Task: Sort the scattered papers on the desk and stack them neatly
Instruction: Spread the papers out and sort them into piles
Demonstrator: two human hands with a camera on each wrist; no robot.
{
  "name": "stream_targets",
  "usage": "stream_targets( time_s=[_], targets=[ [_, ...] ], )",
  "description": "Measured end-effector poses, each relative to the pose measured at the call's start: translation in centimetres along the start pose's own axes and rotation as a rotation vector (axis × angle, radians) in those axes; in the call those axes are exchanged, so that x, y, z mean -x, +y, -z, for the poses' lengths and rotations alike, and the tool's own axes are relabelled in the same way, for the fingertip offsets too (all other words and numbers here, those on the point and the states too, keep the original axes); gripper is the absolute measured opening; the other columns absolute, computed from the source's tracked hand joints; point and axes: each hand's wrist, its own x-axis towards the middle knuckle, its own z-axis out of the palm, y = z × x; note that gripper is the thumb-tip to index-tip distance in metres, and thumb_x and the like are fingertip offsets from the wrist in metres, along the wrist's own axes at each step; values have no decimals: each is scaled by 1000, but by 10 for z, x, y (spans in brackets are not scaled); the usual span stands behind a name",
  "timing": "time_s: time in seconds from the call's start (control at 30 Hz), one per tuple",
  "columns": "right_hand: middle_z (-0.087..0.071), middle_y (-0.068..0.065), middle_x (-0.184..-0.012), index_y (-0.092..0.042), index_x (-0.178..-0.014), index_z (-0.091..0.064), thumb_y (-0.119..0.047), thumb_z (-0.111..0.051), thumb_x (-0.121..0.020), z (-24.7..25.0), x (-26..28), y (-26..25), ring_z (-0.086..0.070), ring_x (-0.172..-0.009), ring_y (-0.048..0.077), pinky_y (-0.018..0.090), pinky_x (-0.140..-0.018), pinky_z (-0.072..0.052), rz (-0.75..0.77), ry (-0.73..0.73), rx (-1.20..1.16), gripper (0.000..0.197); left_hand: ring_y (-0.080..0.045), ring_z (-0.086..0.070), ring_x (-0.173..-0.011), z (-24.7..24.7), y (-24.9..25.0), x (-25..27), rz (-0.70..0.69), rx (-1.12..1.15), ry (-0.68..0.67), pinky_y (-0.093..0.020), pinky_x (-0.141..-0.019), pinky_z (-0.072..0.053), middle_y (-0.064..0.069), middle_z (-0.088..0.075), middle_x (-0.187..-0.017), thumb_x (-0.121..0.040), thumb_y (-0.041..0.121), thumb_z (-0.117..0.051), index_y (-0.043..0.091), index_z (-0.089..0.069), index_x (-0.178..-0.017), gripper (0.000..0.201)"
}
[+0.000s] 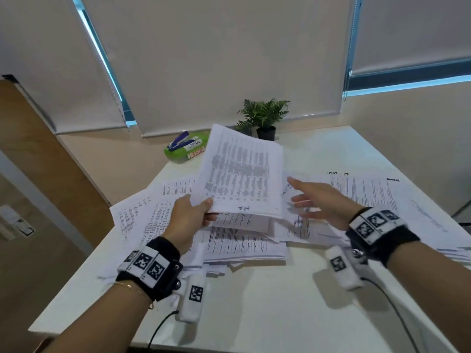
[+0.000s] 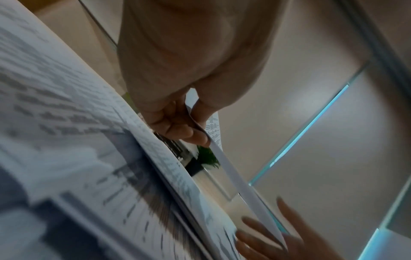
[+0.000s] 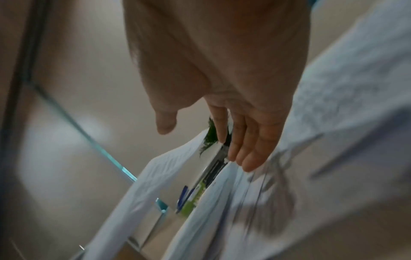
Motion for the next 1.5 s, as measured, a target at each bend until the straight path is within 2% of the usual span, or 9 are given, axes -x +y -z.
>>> stream_targets(
  time_s=[0.3,0.47,0.57,0.7,1.07,1.2,1.3,1.4,1.5],
  targets=[
    [-71,20,-121,-1,-120,-65,11,-64,-92,-24,-29,36,-68,-109,34,46,-99,-55,56,90,-172,30,-17,-68,-87,-18,-9,-5,-140,-511,-109,-34,-79,-54,0,-71,-98,-101,45,-66,17,-64,-93,29],
    [-67,14,-120,-6,-124,-57,-9,-81,-75,-17,-38,55,-65,-113,35,53,-102,-52,-12,164,-109,55,-34,-57,-131,2,-15,-40,116,-858,-9,-42,-101,-49,-14,-53,-148,-91,61,-71,9,-51,-144,77],
    [-63,11,-133,-11,-139,-50,-27,-91,-60,-12,-59,73,-62,-123,35,55,-105,-52,29,147,-121,90,-28,-62,-96,2,-21,-50,193,-773,-42,-33,-79,-45,-11,-62,-101,-87,44,-84,7,-61,-106,47],
    [-54,4,-139,-6,-144,-43,-14,-86,-84,-21,-22,44,-53,-122,25,34,-101,-43,16,213,-67,74,-22,-58,-53,3,-22,-62,169,-678,6,-27,-56,-46,-1,-51,-51,-90,14,-82,13,-49,-61,44],
    [-28,7,-168,-17,-164,-17,-5,-71,-93,-29,-22,44,-34,-151,30,41,-116,-35,24,177,-78,90,-21,-71,-66,48,57,-70,-138,-243,510,-35,-55,-57,-20,-69,-113,-110,23,-48,0,-52,-130,30],
    [-9,7,-172,-32,-165,5,10,-59,-92,-27,-16,40,-56,-120,23,28,-82,-48,93,105,-51,106,-13,-58,-58,35,72,-57,-137,-35,384,-24,-51,-50,-14,-68,-91,-112,21,-47,0,-52,-136,31],
    [-27,9,-168,-27,-163,-23,11,-57,-91,-28,-20,44,-55,-119,23,30,-79,-50,99,87,-39,89,-14,-53,-54,6,63,-43,-62,-39,169,-24,-50,-47,-10,-63,-76,-112,18,-49,1,-57,-128,25],
    [-58,10,-147,-14,-135,-65,-31,-60,-99,-30,-22,42,-60,-125,26,37,-103,-47,41,122,-130,40,-13,-52,-51,-21,44,-34,3,-103,5,-23,-47,-46,-13,-65,-77,-111,19,-52,7,-48,-133,25],
    [-73,4,-127,-23,-121,-74,-94,-51,-64,-28,-30,45,-66,-120,30,52,-113,-44,-43,124,-281,94,-14,-55,-56,-38,22,-30,75,-201,-131,-27,-53,-48,-10,-66,-77,-111,20,-53,0,-39,-149,45]
  ],
)
